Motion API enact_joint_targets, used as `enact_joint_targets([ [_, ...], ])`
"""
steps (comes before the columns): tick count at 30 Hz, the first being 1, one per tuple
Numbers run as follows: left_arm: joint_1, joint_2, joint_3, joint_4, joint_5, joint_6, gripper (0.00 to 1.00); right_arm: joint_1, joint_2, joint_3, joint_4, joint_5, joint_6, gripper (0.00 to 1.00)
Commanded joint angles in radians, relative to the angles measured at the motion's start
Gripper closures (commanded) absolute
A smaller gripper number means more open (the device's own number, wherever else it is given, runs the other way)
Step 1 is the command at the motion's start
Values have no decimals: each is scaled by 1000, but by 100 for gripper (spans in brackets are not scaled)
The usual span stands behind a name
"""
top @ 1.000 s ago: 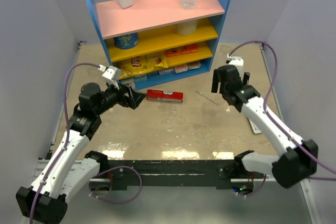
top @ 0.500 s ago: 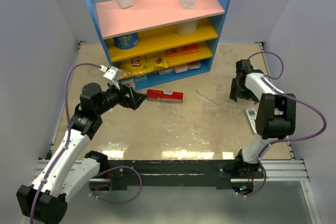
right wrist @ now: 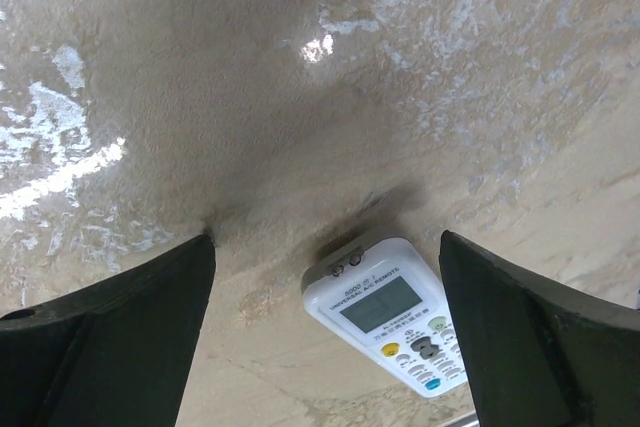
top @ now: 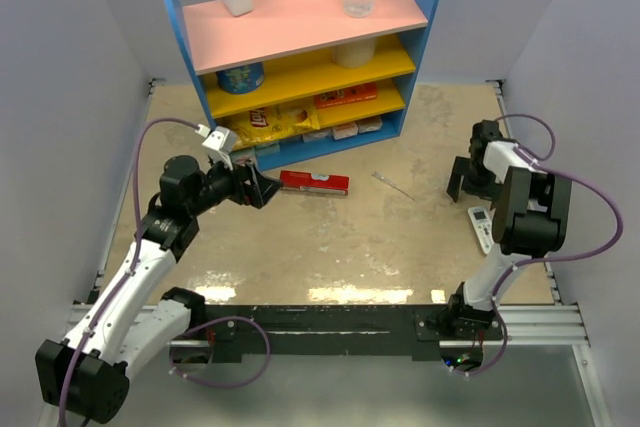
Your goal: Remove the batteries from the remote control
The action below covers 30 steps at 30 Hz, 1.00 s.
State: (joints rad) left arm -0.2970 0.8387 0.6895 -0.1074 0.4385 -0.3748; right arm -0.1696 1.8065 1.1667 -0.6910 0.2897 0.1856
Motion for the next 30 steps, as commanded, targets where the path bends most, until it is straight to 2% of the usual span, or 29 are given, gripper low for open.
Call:
enact_joint_targets([
  [1, -4, 16, -1, 49, 19, -18, 1, -24, -13, -30, 39, -83, -21, 2],
  [11, -4, 8, -4, 55, 26, -26, 2, -44, -50, -105, 53, -164, 12, 6],
  [14, -4, -7, -4, 54, 31, -27, 2, -44, -39, -113, 47, -178, 25, 14],
  [17, -4, -30, -7, 54, 26, -29, 2, -42, -33, -104, 24, -193, 43, 27],
  [18, -4, -36, -7, 52, 26, -27, 2, -42, -33, -98, 21, -208, 44, 34],
  [20, -4, -52, -7, 55, 28, -29, 2, -42, -38, -91, 44, -260, 51, 40],
  [21, -4, -55, -7, 54, 26, -29, 2, -38, -42, -94, 54, -337, 45, 45],
  [26, -4, -79, -5, 54, 28, -30, 2, 77, -61, -85, 61, -351, 51, 48],
  [30, -4, -105, -5, 48, 16, -29, 2, 99, -100, -67, 51, -330, 112, 49],
])
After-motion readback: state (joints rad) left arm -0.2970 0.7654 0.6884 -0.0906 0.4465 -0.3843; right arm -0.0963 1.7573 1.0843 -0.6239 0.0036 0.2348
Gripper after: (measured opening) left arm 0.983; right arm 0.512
